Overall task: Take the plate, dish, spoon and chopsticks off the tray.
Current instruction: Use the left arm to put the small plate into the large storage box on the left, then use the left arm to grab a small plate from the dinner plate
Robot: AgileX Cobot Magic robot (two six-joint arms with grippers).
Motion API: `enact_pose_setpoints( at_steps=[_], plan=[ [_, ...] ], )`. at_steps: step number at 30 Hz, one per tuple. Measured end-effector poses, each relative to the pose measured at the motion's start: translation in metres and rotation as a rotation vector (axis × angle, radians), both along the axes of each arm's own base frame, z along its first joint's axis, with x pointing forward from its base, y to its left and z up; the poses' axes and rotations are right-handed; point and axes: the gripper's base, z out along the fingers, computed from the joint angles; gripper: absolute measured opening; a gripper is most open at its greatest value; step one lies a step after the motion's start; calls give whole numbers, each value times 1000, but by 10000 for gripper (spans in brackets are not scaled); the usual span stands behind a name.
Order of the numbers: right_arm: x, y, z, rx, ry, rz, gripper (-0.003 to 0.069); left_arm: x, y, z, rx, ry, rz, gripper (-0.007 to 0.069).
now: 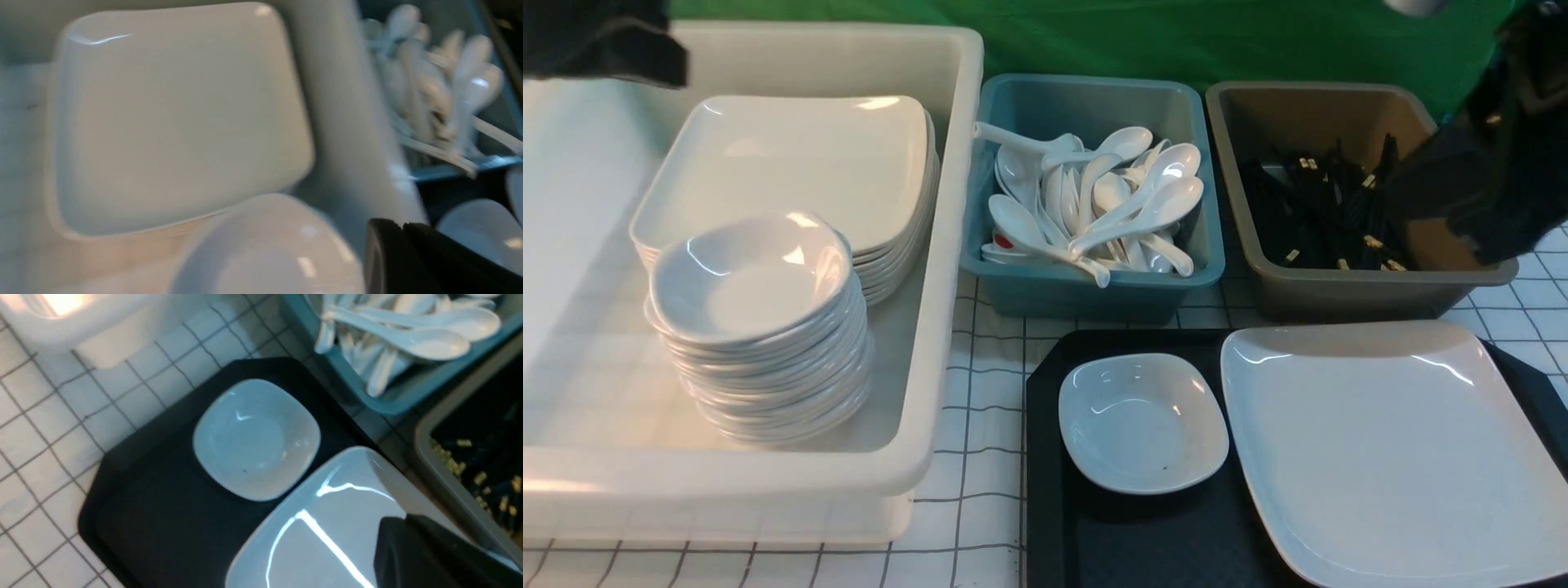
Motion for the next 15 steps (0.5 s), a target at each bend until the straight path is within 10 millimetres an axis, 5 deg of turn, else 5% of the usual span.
enact_pose_setpoints(
  at_steps=[5,6,11,15],
  plan=[
    [-7,-44,-27,-36,69,-167,6,-13,-108,-24,90,36,-373,4],
    [-7,-47,-28,-37,72,-177,6,-16,-116,-26,106,34,-400,6],
    [-25,-67,-58,-50,140,-252,8,-29,-207,-84,375,36,-634,153],
    [-39,-69,-64,-20,150,-264,8,-33,-247,-133,546,61,-735,316]
  ],
)
